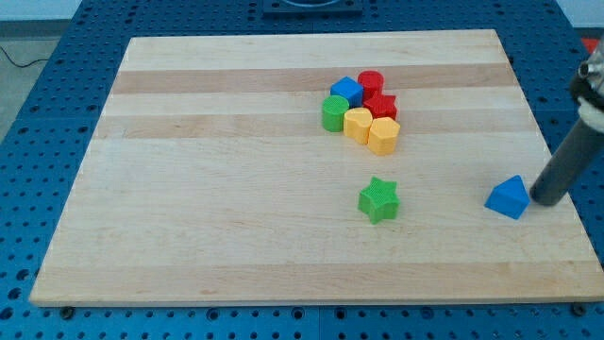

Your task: Push the blue triangle towards the bottom right corner of the board

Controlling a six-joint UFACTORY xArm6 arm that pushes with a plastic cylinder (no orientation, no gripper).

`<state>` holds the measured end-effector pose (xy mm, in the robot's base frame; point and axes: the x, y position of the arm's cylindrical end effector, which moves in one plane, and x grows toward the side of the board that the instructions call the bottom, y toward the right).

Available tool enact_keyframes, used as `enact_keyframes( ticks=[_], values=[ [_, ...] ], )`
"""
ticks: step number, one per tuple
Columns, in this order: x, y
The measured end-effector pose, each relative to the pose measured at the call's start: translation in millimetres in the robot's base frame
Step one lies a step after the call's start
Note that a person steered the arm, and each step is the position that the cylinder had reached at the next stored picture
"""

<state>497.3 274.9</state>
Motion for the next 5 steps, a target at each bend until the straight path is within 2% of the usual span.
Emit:
enact_keyframes(
  ticks=[1, 2, 4, 5],
  values=[
    [-37.4, 4.4],
    [-40.6, -44.1],
    [11.3, -59.1],
    [20.2, -59.1]
  ],
)
